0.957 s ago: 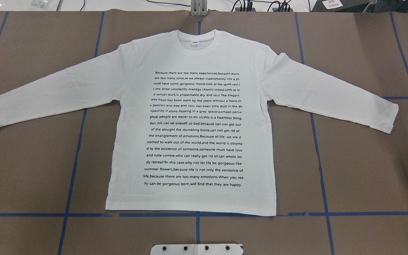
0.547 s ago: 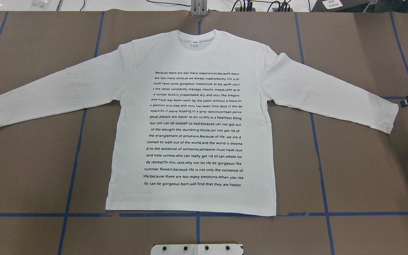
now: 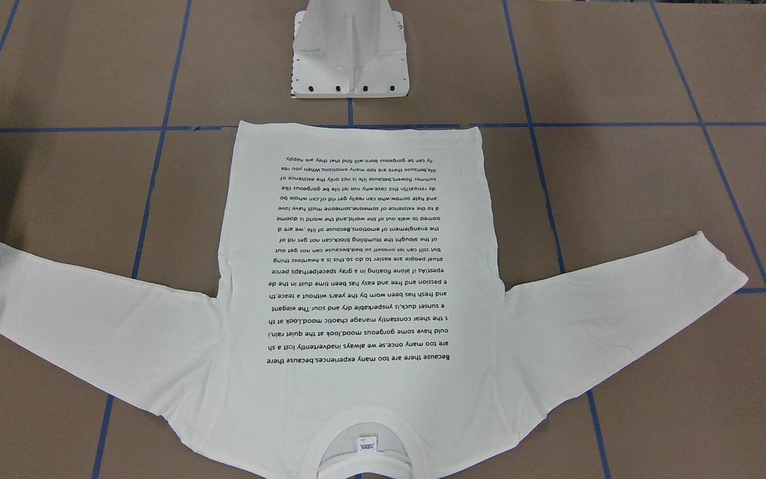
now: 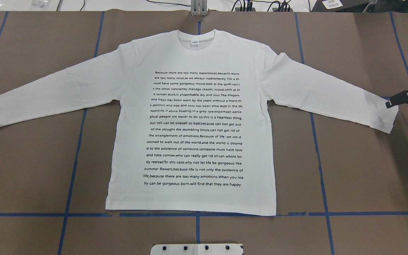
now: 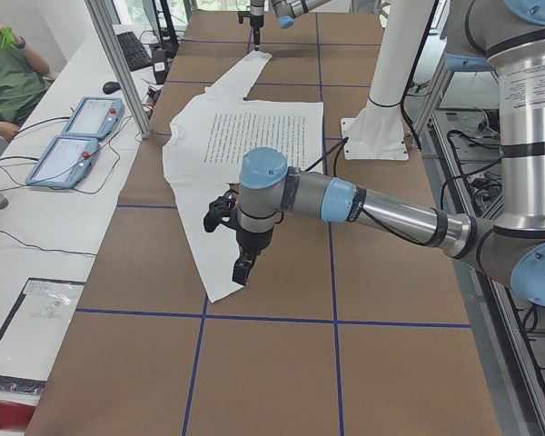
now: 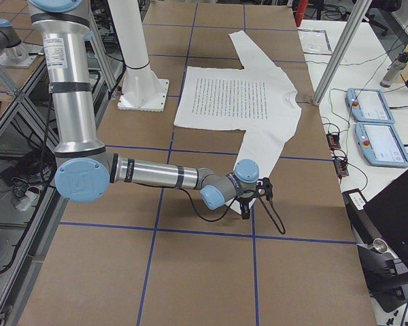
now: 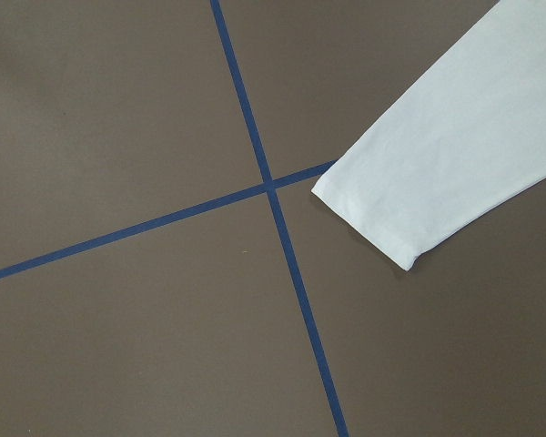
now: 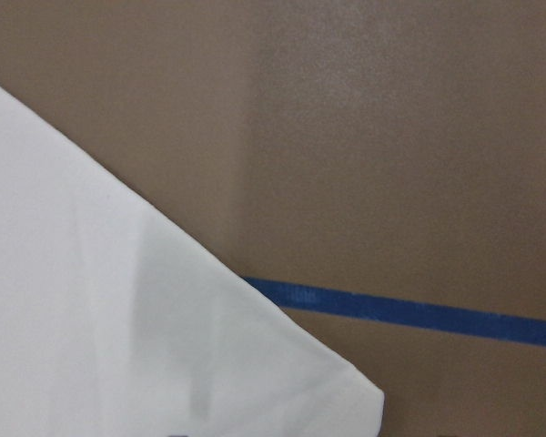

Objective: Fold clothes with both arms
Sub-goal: 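Move the right gripper toward the sleeve cuff nearest it and grasp it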

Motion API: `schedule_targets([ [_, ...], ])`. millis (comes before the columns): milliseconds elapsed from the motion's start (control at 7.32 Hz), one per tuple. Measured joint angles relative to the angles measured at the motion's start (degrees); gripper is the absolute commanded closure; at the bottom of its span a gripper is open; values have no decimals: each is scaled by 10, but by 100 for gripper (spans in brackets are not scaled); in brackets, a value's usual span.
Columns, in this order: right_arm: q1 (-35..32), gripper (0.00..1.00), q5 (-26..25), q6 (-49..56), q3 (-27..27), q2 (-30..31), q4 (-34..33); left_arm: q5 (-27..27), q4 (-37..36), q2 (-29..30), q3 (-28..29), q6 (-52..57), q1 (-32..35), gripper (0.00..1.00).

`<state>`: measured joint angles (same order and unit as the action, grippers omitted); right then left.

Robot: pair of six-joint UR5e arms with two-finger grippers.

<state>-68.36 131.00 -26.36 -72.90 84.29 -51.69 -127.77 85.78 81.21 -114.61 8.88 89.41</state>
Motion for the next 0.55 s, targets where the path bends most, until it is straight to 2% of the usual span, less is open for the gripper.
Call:
schedule_targets([
  [137,4,9,-2,0,9,-3,0,-1,0,0,0,0,0,0],
  [273,8,14,-3,0,17,-7,0,-1,0,0,0,0,0,0],
  [410,11,27,-4,0,22,-10,0,-2,0,0,0,0,0,0],
  [547,12,56,-4,0,24,-11,0,-2,0,0,0,0,0,0],
])
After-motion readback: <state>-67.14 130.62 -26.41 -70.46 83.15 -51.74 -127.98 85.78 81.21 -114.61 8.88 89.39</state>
